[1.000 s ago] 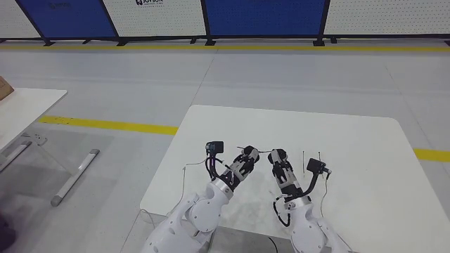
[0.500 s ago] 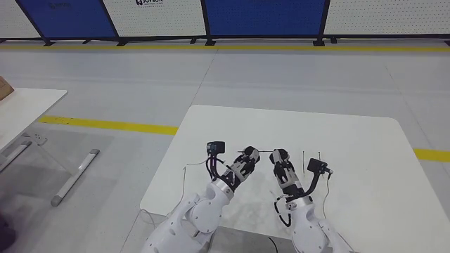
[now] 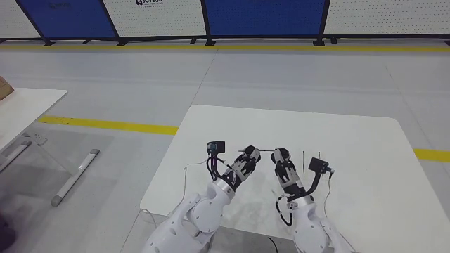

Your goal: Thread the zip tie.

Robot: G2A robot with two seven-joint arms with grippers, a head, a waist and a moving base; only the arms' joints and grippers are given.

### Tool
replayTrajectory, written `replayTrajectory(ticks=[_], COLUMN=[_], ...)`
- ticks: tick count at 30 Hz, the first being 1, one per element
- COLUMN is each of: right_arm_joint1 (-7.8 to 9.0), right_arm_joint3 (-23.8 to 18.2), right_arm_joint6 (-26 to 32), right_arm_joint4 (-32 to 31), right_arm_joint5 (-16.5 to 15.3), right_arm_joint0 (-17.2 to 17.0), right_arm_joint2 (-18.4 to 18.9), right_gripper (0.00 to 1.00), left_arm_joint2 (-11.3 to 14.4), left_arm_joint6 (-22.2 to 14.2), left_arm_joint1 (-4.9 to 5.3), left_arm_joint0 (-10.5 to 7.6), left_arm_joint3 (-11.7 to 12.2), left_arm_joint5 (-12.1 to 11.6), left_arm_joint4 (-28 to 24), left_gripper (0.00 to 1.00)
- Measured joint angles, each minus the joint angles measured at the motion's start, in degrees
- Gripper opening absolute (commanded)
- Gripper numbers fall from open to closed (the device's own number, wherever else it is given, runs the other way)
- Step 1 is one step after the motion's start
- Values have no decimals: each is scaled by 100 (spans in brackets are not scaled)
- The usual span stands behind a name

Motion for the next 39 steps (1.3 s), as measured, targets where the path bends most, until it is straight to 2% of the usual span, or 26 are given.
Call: replayTrajectory(ticks=[1, 11, 14, 17, 26, 31, 35, 39], right_arm_joint1=[0, 18, 32, 42, 44, 53, 65, 62], right_arm_joint3=[-3, -63, -86, -132, -146, -84, -6, -2], right_arm_joint6=[13, -52, -149, -204, -216, -472, -521, -521], right_arm_joint4=[19, 121, 99, 77, 55, -455, -1066, -1142], right_arm_joint5=[-2, -45, 49, 273, 333, 554, 899, 1023], right_arm_joint0=[-1, -100, -171, -231, -233, -203, -135, -118], right_arm_joint2=[5, 122, 220, 319, 336, 344, 316, 310], right_gripper=[100, 100, 100, 100, 100, 100, 100, 100], left_arm_joint2=[6, 67, 79, 70, 72, 30, -60, -73], left_arm_joint6=[18, 236, 256, 193, 173, 152, -118, -190], left_arm_joint1=[-5, -81, -115, -142, -143, -166, -167, -163], left_arm_joint0=[-7, -67, -63, -47, -46, 39, 96, 89], left_arm_joint3=[2, -23, -102, -214, -226, -345, -446, -453], left_arm_joint5=[10, 189, 299, 446, 472, 383, 368, 396], left_arm_joint4=[-27, -670, -1083, -1552, -1603, -2100, -2681, -2726], left_gripper=[0, 0, 0, 0, 0, 0, 0, 0])
